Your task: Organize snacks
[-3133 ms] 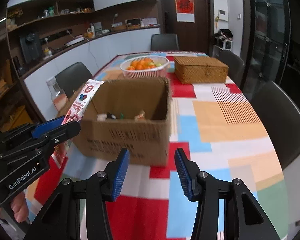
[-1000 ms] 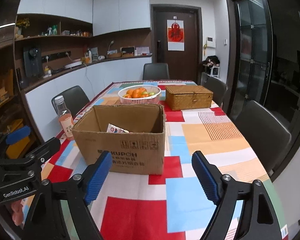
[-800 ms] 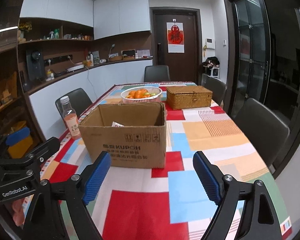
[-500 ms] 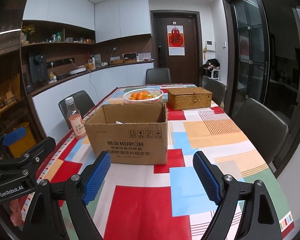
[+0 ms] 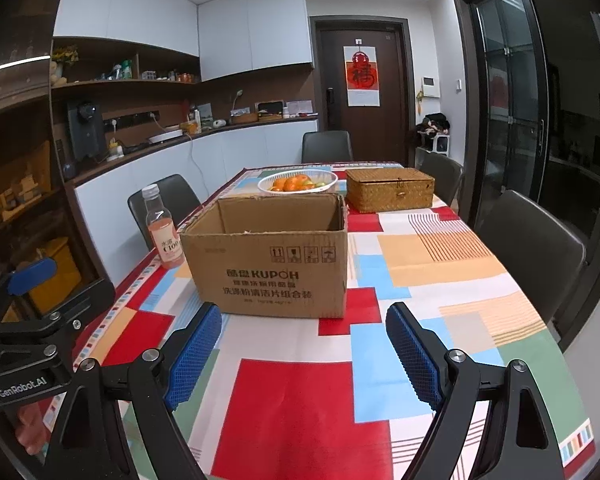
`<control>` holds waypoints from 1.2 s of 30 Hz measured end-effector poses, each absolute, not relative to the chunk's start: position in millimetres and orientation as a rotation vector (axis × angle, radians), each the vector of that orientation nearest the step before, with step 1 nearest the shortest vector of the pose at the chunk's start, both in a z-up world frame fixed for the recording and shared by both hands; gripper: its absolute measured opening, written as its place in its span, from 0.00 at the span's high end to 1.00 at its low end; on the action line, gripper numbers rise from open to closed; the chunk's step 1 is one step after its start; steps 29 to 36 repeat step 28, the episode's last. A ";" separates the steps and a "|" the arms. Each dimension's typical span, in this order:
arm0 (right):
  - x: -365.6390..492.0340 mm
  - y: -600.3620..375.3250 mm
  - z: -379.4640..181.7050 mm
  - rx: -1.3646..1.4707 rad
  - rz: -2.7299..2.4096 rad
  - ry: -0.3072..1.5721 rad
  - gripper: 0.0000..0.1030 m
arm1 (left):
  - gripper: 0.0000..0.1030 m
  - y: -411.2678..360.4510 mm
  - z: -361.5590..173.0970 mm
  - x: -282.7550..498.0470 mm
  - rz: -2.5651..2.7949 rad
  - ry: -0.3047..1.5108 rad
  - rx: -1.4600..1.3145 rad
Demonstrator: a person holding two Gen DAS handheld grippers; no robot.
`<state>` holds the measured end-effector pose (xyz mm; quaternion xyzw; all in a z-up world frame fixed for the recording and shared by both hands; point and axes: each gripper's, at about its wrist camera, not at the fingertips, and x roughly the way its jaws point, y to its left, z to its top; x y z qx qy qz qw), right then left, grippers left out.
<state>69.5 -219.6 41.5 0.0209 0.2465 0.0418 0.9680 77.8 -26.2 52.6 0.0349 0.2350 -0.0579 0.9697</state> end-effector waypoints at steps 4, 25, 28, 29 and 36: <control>67.7 -218.3 42.1 0.034 0.087 0.499 0.17 | 0.00 -26.1 52.2 76.8 -0.116 0.477 0.071; 64.9 -216.9 43.9 0.030 0.089 0.492 0.17 | 0.00 -27.2 50.8 76.3 -0.107 0.473 0.069; 65.2 -217.6 43.4 0.031 0.090 0.495 0.17 | 0.00 -26.7 49.8 76.5 -0.105 0.476 0.069; 65.2 -217.6 43.4 0.031 0.090 0.495 0.17 | 0.00 -26.7 49.8 76.5 -0.105 0.476 0.069; 65.2 -217.6 43.4 0.031 0.090 0.495 0.17 | 0.00 -26.7 49.8 76.5 -0.105 0.476 0.069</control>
